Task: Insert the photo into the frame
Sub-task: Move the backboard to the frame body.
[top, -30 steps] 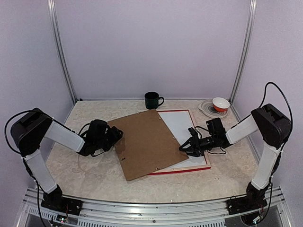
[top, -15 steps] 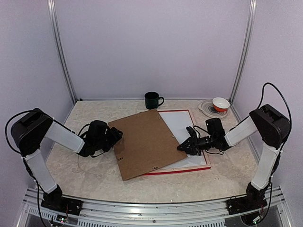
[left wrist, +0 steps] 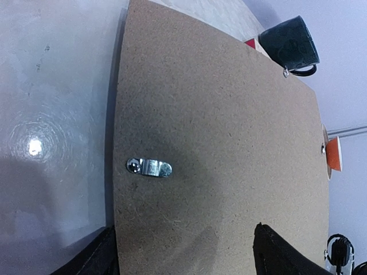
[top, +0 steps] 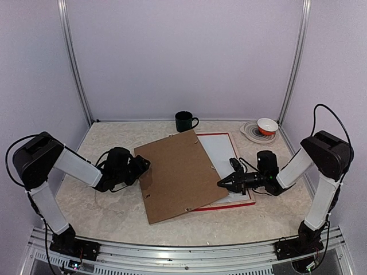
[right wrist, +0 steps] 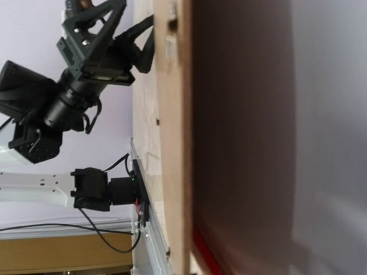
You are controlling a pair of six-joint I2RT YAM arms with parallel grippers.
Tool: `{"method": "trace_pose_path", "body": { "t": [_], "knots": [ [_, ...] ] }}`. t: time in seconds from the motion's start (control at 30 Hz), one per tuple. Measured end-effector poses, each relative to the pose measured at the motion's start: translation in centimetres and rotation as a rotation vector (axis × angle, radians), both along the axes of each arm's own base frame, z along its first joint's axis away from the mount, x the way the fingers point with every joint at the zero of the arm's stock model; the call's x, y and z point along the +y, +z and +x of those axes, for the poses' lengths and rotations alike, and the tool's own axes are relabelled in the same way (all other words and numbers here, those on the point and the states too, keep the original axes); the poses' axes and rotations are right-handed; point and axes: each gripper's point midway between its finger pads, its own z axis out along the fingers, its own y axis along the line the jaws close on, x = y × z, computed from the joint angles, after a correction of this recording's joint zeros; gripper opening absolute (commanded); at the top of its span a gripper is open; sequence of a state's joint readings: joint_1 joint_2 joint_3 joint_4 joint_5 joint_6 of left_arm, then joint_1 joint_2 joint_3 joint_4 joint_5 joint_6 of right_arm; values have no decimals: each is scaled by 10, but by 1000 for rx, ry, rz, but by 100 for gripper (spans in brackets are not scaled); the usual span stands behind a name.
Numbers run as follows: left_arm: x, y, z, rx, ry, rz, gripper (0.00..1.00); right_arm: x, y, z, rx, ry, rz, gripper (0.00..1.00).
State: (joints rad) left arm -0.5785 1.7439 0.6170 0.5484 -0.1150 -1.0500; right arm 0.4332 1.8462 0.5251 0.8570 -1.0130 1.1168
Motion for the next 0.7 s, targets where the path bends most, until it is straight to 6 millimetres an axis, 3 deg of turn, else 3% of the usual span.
{"method": "trace_pose_path", "body": {
  "t": [0.33,0.7],
  "knots": [
    [-2,17,-3,-34,-11,-25,78,-12,18,-21,-13,-49,43,0],
    [-3,22,-2,-46,-12,-32,78,-40,32,-24,-34,-169,56,0]
  ]
}}
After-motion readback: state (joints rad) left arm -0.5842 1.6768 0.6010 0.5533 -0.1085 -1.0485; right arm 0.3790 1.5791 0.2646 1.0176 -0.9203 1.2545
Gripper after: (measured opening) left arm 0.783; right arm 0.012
